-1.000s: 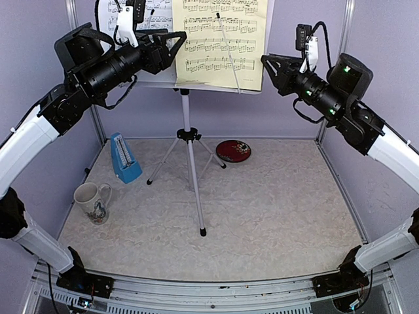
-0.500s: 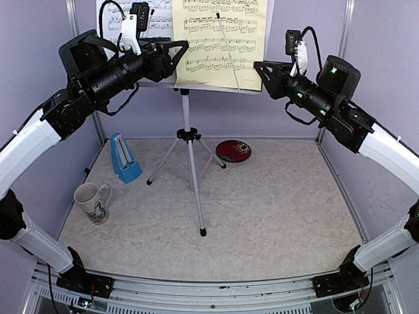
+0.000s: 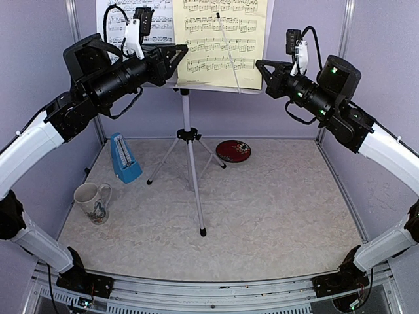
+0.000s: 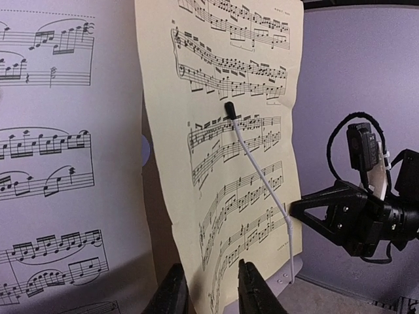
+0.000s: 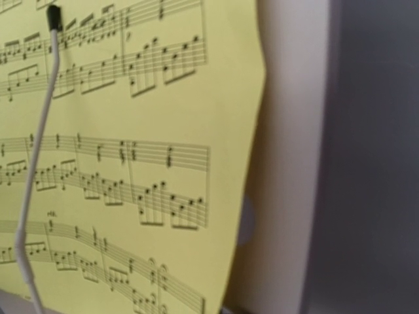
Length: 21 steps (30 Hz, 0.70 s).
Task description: Set up the instrument practice props
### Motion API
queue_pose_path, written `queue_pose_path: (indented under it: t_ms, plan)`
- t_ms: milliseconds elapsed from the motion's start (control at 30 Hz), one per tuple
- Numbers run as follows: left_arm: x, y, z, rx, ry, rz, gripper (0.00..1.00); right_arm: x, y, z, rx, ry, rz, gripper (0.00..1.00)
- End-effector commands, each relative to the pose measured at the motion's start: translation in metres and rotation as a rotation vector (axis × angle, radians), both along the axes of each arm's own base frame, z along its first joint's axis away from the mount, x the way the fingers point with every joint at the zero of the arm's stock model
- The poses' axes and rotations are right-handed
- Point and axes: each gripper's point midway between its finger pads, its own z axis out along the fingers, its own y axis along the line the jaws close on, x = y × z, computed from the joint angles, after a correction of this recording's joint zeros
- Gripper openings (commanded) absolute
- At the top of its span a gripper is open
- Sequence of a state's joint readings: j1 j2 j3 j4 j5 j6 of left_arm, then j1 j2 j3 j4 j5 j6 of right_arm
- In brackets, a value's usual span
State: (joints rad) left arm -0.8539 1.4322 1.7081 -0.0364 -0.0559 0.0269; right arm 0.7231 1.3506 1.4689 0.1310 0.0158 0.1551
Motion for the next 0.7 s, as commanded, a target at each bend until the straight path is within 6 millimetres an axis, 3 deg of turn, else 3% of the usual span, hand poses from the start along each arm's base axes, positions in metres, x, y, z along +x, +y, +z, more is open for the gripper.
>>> queue_pose_path:
  t_ms: [0,233,667]
  plan:
    - [0.003,-0.004,0.009,-0.025,-0.013,-0.012,0.21,-0.002,-0.012,0.015,0.031,-0.039,-0.029,0.00]
    - [0.011,-0.006,0.011,-0.034,-0.008,0.011,0.01,-0.003,-0.020,0.014,0.033,-0.044,-0.060,0.00]
    - [0.020,-0.015,0.018,-0.035,-0.014,0.020,0.00,0.000,-0.033,0.007,0.026,-0.044,-0.120,0.00]
